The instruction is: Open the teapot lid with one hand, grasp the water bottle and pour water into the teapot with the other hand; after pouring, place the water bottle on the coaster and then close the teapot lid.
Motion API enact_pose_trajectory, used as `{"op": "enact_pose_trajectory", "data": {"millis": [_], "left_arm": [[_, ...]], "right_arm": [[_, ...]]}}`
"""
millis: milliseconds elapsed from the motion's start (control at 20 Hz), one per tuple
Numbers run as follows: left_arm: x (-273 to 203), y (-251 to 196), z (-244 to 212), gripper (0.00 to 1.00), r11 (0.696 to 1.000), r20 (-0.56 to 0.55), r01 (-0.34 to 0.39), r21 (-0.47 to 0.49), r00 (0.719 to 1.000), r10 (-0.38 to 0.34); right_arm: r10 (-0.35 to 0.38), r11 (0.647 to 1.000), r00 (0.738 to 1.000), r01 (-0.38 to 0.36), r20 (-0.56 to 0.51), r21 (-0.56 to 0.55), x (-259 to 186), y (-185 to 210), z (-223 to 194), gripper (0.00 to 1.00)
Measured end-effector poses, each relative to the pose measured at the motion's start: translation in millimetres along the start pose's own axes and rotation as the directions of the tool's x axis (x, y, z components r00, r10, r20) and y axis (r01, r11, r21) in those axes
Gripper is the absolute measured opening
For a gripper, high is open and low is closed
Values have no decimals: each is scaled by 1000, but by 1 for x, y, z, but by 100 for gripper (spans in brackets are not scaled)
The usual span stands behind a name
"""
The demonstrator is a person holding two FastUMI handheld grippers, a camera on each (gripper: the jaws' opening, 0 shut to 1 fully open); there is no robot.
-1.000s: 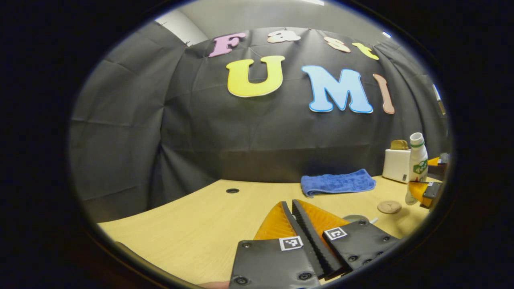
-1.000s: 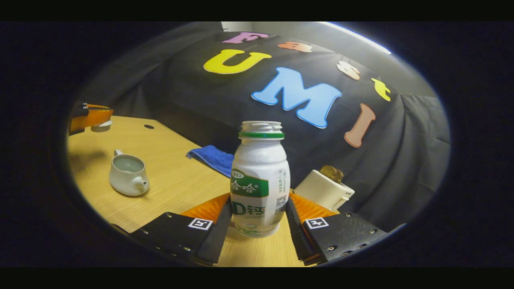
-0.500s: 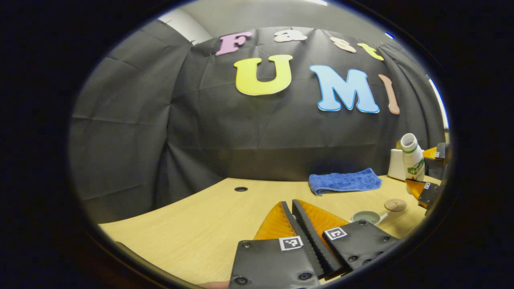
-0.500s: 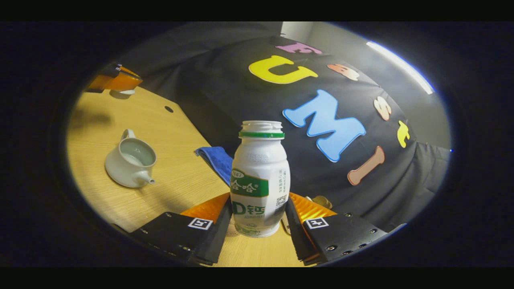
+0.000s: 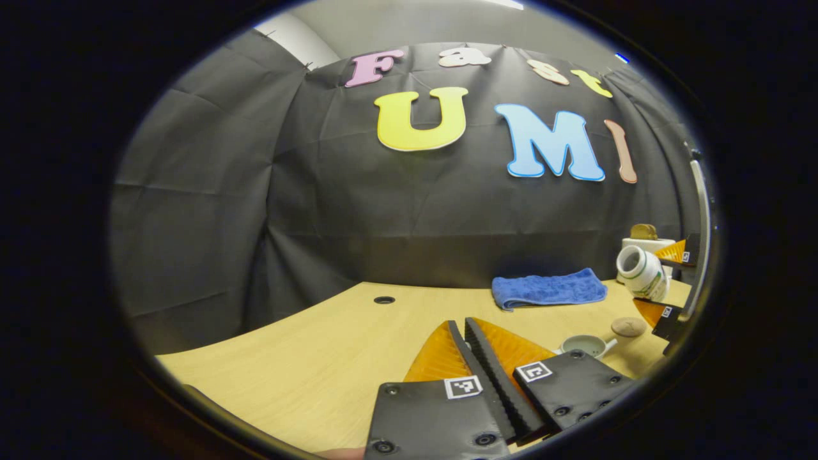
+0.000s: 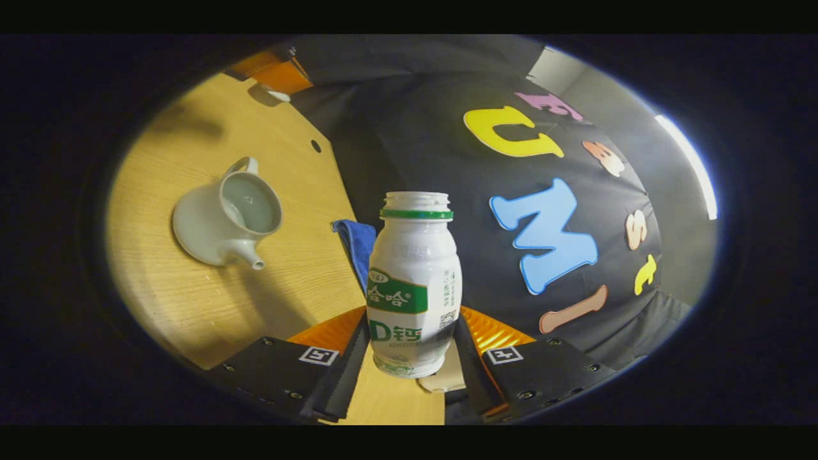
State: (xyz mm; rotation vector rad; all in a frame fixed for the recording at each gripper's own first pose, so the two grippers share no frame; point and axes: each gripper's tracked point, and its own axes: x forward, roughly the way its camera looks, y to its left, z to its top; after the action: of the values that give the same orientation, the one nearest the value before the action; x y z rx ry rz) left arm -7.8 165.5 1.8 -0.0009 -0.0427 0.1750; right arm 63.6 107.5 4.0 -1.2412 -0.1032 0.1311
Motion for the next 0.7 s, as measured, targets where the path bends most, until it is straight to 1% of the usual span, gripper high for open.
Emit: {"op": "enact_pose_trajectory", "data": {"millis": [250,500,550,700], "left_arm": [[0,0,-1,7,1000,0,1,-1,1000,-1],[1,-1,-1,7,1000,-2,5,-2,1000,-5],[1,-1,-2,100,1000,-3,6,-2,1000,-6],[1,-2,-1,100,1000,-3,11,-3,1000,-11]], "right_arm": [[-1,988,999,7,41,-153,1,4,8,69],[21,964,999,-9,41,-265,3,11,9,69],[20,959,999,-7,41,-283,3,11,9,69],[22,947,999,-5,49,-322,1,14,8,69]]}}
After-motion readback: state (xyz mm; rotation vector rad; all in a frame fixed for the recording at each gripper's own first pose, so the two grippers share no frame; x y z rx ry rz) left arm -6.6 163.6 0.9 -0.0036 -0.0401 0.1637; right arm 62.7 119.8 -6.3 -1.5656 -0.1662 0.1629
